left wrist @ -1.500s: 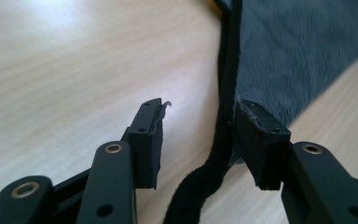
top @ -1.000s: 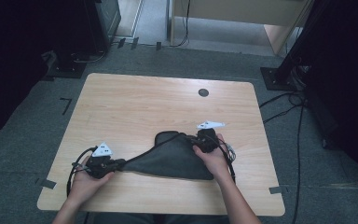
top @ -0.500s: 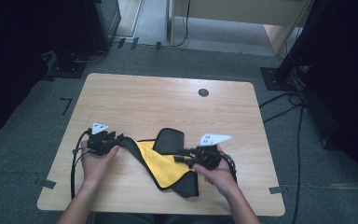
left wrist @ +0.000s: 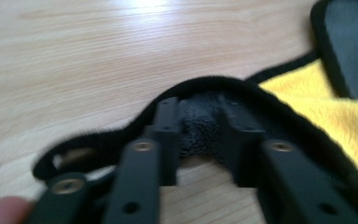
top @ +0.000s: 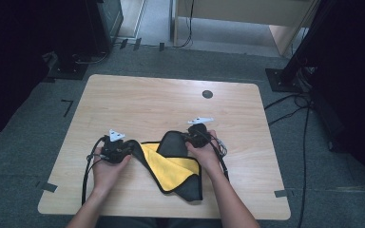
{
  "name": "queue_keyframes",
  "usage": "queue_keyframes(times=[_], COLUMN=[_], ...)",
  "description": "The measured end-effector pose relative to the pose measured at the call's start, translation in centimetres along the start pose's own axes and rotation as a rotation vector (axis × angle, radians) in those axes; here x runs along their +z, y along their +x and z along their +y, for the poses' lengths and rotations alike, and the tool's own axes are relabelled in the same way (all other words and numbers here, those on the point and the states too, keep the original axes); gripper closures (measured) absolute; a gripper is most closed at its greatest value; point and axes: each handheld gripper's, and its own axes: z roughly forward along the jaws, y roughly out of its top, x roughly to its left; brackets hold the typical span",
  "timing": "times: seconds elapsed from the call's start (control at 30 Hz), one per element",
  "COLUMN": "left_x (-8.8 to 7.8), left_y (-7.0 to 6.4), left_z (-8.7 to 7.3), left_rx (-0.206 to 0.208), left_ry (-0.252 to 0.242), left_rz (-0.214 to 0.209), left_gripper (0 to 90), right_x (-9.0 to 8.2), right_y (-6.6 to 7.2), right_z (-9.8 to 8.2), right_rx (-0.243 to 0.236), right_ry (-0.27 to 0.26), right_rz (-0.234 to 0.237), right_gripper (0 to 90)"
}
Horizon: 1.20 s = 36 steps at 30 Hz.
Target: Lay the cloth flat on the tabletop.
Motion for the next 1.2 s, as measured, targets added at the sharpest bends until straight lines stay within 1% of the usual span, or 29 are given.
queue_keyframes(times=[0.07,0.1,0.13,0.17,0.2,0.27,0.33,0.4,0.43,0.47,0.5,0.53,0.57,0.6,0.63,0.67,0.73,0.77,0.8,0.83,0.87,0.9,0.93,0.97,1.03,1.07,1.1,1.17,1.2], left_x=[-0.1,-0.2,-0.5,-0.8,-0.9,-1.2,-1.2,-1.1,-1.0,-1.0,-1.0,-1.0,-1.0,-1.0,-0.8,-0.7,-0.2,-0.2,0.2,0.5,1.0,1.7,1.7,2.7,3.5,3.5,4.1,4.7,4.7], left_y=[0.0,0.1,0.1,0.1,0.2,0.2,0.3,0.4,0.4,0.4,1.0,1.5,1.5,2.2,3.0,3.2,2.7,2.7,2.0,1.2,0.3,-1.4,-1.4,-3.6,-5.6,-5.6,-7.1,-8.6,-8.6], left_z=[0.0,0.0,0.2,0.4,0.6,1.1,1.6,2.0,2.2,2.2,2.3,2.3,2.3,2.3,2.3,2.4,2.7,2.7,2.9,3.2,3.4,3.6,3.6,3.8,3.7,3.7,3.5,3.3,3.3], left_rx=[0.003,0.004,0.001,-0.001,-0.015,-0.025,-0.027,-0.029,-0.037,-0.037,-0.061,-0.083,-0.083,-0.115,-0.155,-0.191,-0.208,-0.208,-0.199,-0.184,-0.166,-0.14,-0.14,-0.1,-0.061,-0.061,-0.026,0.008,0.008], left_ry=[-0.006,-0.017,-0.044,-0.059,-0.074,-0.09,-0.099,-0.104,-0.111,-0.111,-0.134,-0.137,-0.137,-0.132,-0.131,-0.133,-0.135,-0.135,-0.127,-0.121,-0.114,-0.094,-0.094,-0.056,-0.027,-0.027,-0.004,0.019,0.019], left_rz=[-0.006,-0.023,-0.051,-0.077,-0.115,-0.149,-0.164,-0.15,-0.12,-0.12,-0.045,-0.046,-0.046,-0.021,-0.009,-0.028,-0.081,-0.081,-0.099,-0.113,-0.129,-0.155,-0.155,-0.186,-0.209,-0.209,-0.222,-0.231,-0.231], left_gripper=[82.5,82.5,83.3,83.1,83.0,82.6,82.0,81.8,81.9,84.5,87.1,87.1,87.9,87.9,88.9,86.3,74.2,69.0,69.0,63.8,59.6,55.6,54.0,52.5,49.5,48.4,47.3,46.7,45.5], right_x=[-1.4,-1.4,-3.3,-4.0,-4.9,-5.9,-6.5,-6.8,-6.9,-6.9,-7.2,-7.6,-7.6,-7.9,-8.7,-8.8,-8.7,-8.7,-8.6,-8.6,-8.8,-8.9,-8.9,-8.6,-7.8,-7.8,-6.7,-5.6,-5.6], right_y=[-0.5,-0.5,-1.2,-1.4,-1.7,-2.1,-2.7,-3.1,-3.3,-3.3,-3.5,-3.9,-3.9,-4.4,-5.7,-6.1,-7.2,-7.2,-7.5,-7.6,-7.6,-7.4,-7.4,-6.6,-5.4,-5.4,-4.2,-3.5,-3.5], right_z=[0.1,0.1,0.5,0.6,0.9,1.3,1.6,1.6,1.6,1.6,1.5,1.4,1.4,1.4,1.0,0.9,0.6,0.6,0.4,0.3,0.2,0.0,0.0,-0.2,-0.6,-0.6,-1.0,-1.4,-1.4], right_rx=[-0.005,-0.005,0.008,0.011,-0.006,-0.023,-0.012,0.008,0.011,0.011,0.013,0.028,0.028,0.053,0.098,0.105,0.14,0.14,0.156,0.169,0.18,0.207,0.207,0.183,0.126,0.126,0.07,0.038,0.038], right_ry=[-0.052,-0.052,-0.138,-0.17,-0.2,-0.221,-0.229,-0.241,-0.247,-0.247,-0.263,-0.278,-0.278,-0.294,-0.325,-0.327,-0.31,-0.31,-0.307,-0.306,-0.313,-0.334,-0.334,-0.314,-0.274,-0.274,-0.206,-0.14,-0.14], right_rz=[0.004,0.004,0.016,0.036,0.033,0.013,0.02,0.018,0.009,0.009,-0.072,-0.093,-0.093,-0.089,-0.122,-0.137,-0.138,-0.138,-0.163,-0.204,-0.233,-0.254,-0.254,-0.216,-0.137,-0.137,-0.035,0.017,0.017], right_gripper=[84.8,84.8,84.8,84.8,84.8,84.7,84.6,84.6,84.7,84.7,85.0,85.0,85.0,84.9,84.5,83.5,72.9,72.9,63.7,58.8,56.3,55.9,55.9,57.5,59.9,59.9,60.0,58.4,58.4])
